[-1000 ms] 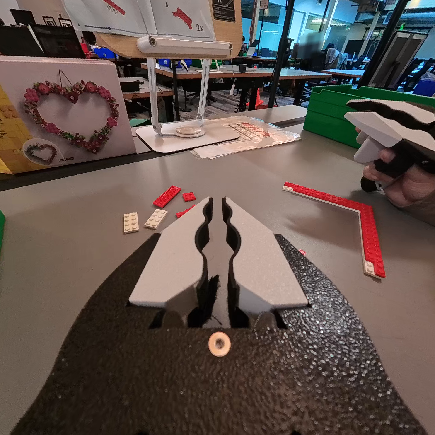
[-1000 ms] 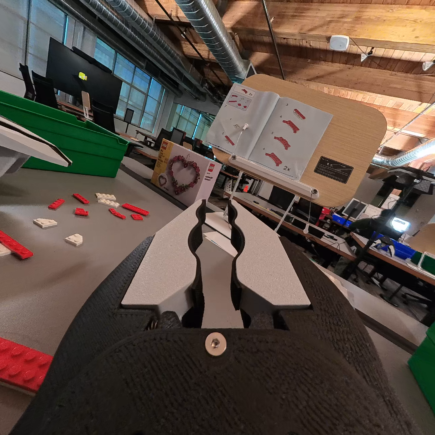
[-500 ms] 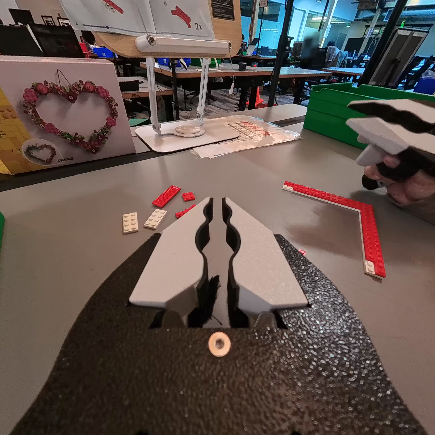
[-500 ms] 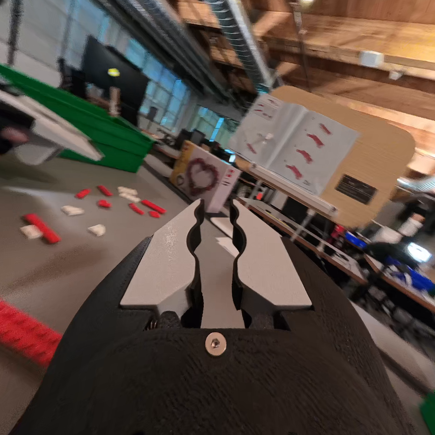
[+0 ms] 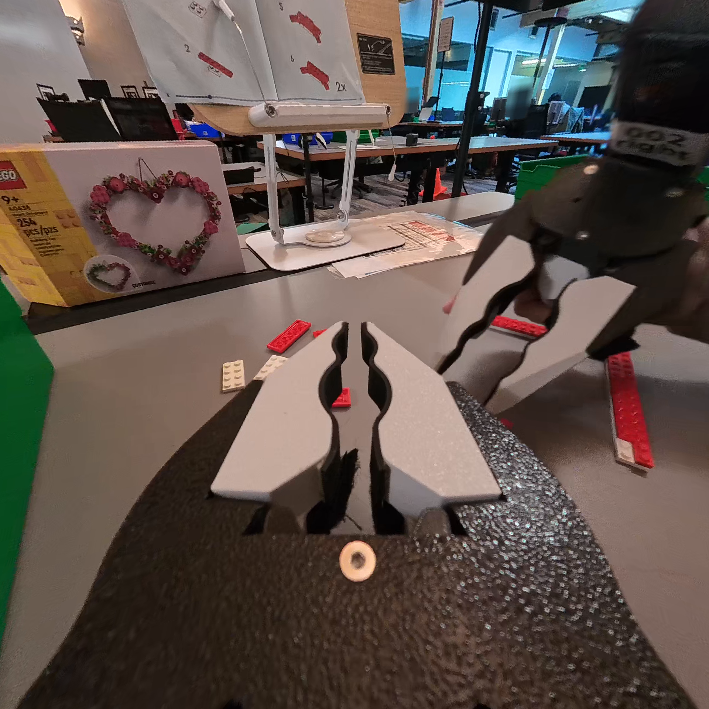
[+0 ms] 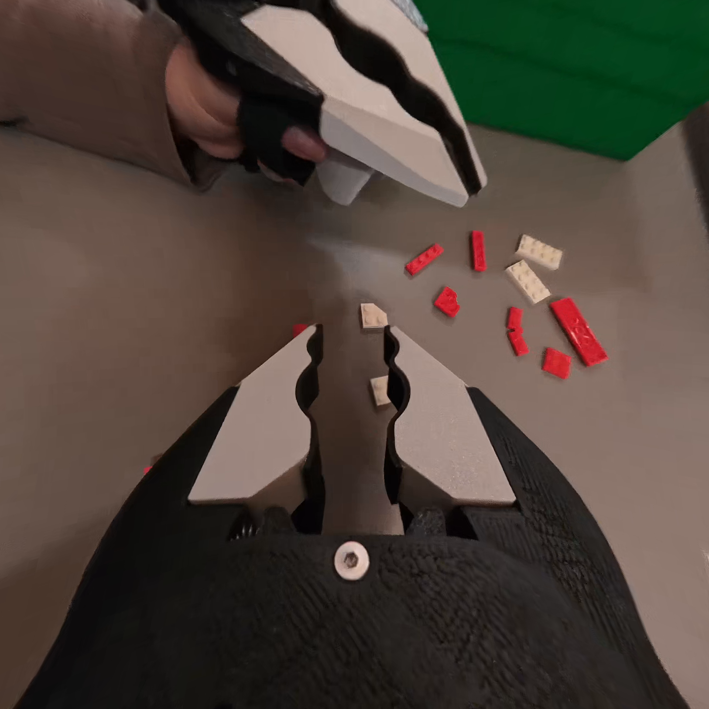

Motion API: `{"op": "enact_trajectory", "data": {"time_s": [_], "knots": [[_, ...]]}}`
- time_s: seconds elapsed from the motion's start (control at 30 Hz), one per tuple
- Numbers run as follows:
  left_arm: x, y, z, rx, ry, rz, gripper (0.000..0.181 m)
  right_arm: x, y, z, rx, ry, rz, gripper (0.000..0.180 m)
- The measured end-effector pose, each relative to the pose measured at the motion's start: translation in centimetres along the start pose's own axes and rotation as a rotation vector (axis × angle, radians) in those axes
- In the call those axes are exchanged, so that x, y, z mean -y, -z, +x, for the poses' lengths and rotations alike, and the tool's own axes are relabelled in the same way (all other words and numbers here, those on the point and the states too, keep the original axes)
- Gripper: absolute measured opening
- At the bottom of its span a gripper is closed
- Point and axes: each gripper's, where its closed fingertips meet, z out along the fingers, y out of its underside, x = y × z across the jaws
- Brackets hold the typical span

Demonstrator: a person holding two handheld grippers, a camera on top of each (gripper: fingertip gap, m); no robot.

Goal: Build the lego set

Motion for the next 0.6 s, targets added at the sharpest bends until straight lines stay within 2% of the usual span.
{"op": "enact_trajectory", "data": {"time_s": [0.23, 0.5, 0.6], "knots": [[0.4, 0.2, -0.3, 0.011, 0.009, 0.021, 0.004, -0.6, -2.6, 1.5, 0.132, 0.019, -0.151, 0.027], [0.7, 0.3, -0.7, 0.027, 0.009, 0.031, 0.004, -1.3, -3.9, 0.9, 0.221, 0.017, -0.207, 0.025], [1.0, 0.5, -1.0, 0.034, 0.031, 0.051, 0.004, -1.3, -3.9, 1.0, 0.214, 0.020, -0.210, 0.015]]}}
